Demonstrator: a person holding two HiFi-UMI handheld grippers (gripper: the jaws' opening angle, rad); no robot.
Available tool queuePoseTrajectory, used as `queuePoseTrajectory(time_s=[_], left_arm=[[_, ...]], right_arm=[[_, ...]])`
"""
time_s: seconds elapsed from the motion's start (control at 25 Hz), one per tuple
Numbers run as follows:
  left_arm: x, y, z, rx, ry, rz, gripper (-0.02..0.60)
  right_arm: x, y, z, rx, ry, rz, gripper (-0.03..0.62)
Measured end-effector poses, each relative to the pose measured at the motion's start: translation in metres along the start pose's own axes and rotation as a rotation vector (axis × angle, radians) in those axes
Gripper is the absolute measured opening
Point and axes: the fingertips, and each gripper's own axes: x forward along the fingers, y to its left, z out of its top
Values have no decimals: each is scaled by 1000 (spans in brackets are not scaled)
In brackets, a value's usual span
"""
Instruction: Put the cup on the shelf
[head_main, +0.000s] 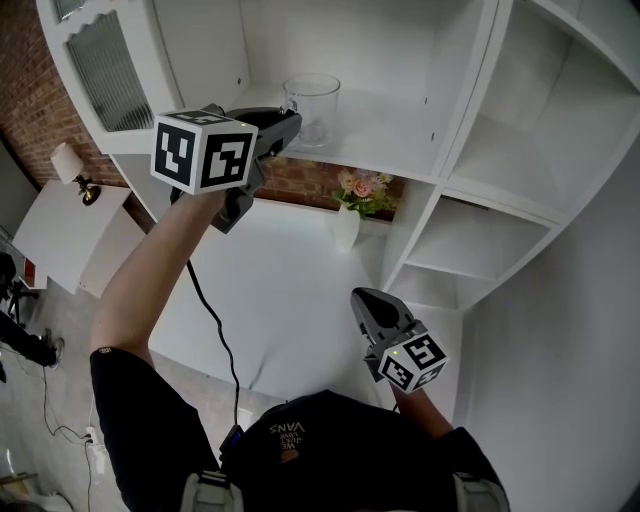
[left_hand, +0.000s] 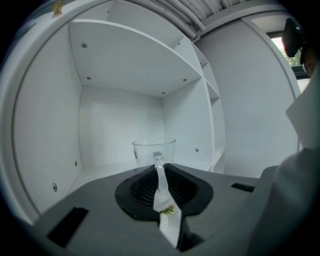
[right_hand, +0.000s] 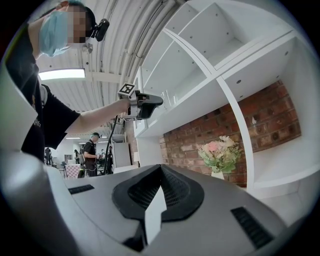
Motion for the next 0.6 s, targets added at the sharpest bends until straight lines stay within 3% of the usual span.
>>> queuePoseTrajectory(time_s=[0.32, 0.6], left_arm=[[9, -2, 1, 25, 14, 39, 37], [29, -5, 4, 5, 77, 14, 43]], right_arm=[[-5, 0, -2, 8, -1, 6, 0], [-9, -1, -2, 12, -3, 6, 0]])
